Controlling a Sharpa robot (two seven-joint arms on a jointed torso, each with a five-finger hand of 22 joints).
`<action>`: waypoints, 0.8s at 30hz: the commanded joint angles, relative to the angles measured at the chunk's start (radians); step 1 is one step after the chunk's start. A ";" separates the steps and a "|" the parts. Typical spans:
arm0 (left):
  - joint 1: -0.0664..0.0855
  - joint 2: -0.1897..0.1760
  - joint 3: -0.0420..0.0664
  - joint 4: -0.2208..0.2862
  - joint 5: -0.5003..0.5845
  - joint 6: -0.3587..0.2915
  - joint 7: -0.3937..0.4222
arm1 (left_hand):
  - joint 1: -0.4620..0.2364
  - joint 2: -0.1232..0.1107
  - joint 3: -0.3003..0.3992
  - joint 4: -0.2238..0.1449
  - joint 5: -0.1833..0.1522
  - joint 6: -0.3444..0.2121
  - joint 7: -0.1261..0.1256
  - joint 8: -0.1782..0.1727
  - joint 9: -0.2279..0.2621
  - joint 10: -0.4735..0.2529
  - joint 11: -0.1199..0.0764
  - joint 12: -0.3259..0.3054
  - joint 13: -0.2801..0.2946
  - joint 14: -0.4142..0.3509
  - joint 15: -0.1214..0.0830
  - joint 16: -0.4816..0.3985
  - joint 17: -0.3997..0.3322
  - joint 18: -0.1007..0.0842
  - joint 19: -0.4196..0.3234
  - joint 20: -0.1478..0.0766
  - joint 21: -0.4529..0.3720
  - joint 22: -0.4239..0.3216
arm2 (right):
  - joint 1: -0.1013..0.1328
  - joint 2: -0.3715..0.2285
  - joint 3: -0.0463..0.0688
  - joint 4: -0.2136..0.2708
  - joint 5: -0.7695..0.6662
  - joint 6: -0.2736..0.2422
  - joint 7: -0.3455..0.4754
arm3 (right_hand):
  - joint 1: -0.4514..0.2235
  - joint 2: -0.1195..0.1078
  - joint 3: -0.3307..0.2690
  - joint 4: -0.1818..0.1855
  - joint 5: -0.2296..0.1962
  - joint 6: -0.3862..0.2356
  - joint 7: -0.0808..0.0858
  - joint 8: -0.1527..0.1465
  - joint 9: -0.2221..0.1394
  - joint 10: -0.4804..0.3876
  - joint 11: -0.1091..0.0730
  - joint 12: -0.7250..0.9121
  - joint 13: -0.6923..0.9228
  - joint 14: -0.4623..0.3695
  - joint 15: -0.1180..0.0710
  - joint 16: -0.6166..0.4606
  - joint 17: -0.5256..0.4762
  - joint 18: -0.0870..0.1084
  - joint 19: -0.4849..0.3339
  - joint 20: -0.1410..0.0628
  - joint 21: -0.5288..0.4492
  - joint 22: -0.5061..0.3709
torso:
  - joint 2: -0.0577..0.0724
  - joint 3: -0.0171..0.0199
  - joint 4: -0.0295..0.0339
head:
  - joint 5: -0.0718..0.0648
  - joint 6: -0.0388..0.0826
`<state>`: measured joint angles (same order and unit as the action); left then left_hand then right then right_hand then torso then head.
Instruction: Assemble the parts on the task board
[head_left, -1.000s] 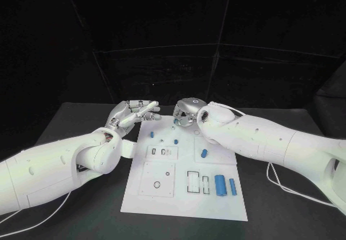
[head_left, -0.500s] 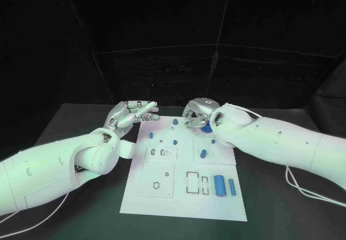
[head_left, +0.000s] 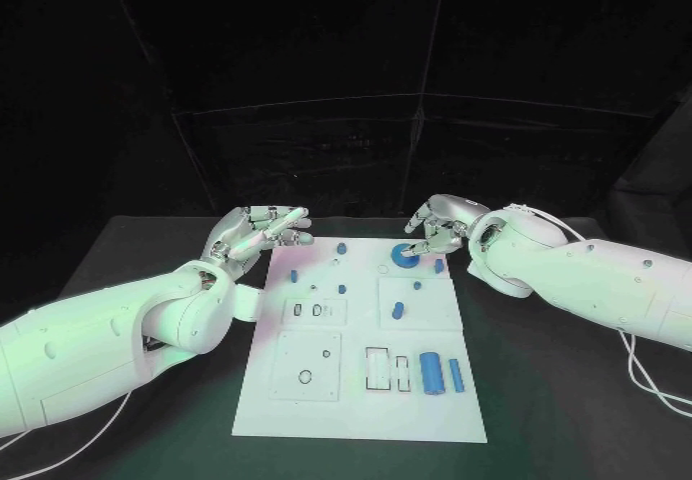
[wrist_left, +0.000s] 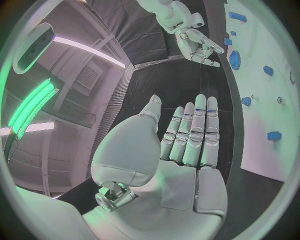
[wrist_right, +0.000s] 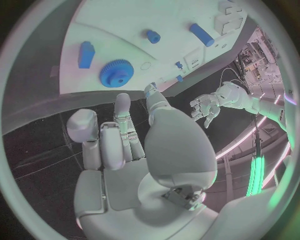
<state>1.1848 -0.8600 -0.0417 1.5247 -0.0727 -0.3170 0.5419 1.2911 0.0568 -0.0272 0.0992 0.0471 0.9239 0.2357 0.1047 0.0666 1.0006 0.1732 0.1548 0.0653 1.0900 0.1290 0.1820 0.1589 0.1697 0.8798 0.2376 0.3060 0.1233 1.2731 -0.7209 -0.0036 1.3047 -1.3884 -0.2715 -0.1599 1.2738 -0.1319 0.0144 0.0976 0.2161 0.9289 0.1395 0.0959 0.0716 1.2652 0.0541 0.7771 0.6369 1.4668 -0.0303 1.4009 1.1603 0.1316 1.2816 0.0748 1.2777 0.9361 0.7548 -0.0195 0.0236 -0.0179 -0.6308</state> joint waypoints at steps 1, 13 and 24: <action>0.002 0.004 0.001 -0.003 -0.004 0.016 0.003 | 0.007 0.006 0.001 -0.006 0.004 0.008 -0.001 -0.005 -0.001 0.001 0.007 -0.007 -0.001 -0.006 0.004 -0.001 0.001 0.013 -0.002 0.006 -0.005 -0.001 | 0.002 0.001 0.002 -0.012 0.061 0.077 -0.042 | 0.030 0.004 -0.023 0.029 0.002 -0.013 0.006 0.008 0.000 -0.012 0.000 0.088 0.100 0.042 0.006 0.014 0.023 -0.014 0.008 0.006 0.010 0.012 | 0.002 0.0015 0.0004 | -0.004 0.002; 0.001 0.011 0.001 -0.013 -0.004 0.019 0.002 | 0.007 0.006 0.001 -0.006 0.004 0.008 -0.001 -0.005 -0.001 0.001 0.007 -0.007 -0.001 -0.006 0.004 -0.001 0.001 0.013 -0.002 0.006 -0.005 -0.001 | 0.001 0.043 0.001 -0.072 0.036 0.144 -0.047 | 0.101 0.024 -0.033 0.046 0.005 -0.035 0.013 0.027 0.000 0.034 0.007 0.316 0.359 0.057 0.014 0.068 0.132 -0.022 0.026 0.014 0.040 0.061 | 0.002 -0.0006 0.0037 | -0.007 -0.005; 0.001 0.014 0.001 -0.017 -0.004 0.021 0.002 | 0.007 0.006 0.001 -0.006 0.004 0.008 -0.001 -0.005 -0.001 0.001 0.007 -0.007 -0.001 -0.006 0.004 -0.001 0.001 0.013 -0.002 0.006 -0.005 -0.001 | -0.001 0.070 0.001 -0.096 0.007 0.152 -0.052 | 0.133 0.052 -0.021 0.026 -0.009 -0.029 0.012 0.042 0.001 0.058 0.007 0.392 0.446 0.060 0.015 0.081 0.161 -0.026 0.034 0.016 0.056 0.085 | 0.002 -0.0007 0.0036 | -0.007 -0.008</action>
<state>1.1840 -0.8470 -0.0419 1.5078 -0.0727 -0.3100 0.5398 1.2911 0.0568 -0.0272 0.0992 0.0471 0.9239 0.2357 0.1047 0.0666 1.0006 0.1732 0.1548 0.0653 1.0900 0.1290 0.1820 0.1588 0.1696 0.8798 0.2376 0.3061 0.1236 1.2709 -0.6529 -0.0031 1.2096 -1.3608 -0.1402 -0.2058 1.3970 -0.0794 -0.0073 0.1283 0.2144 0.9013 0.1519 0.1329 0.0717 1.3151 0.0625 1.1650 1.0784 1.4669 -0.0232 1.4793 1.3082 0.1160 1.3085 0.0876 1.3273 1.0195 0.7565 -0.0207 0.0272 -0.0244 -0.6378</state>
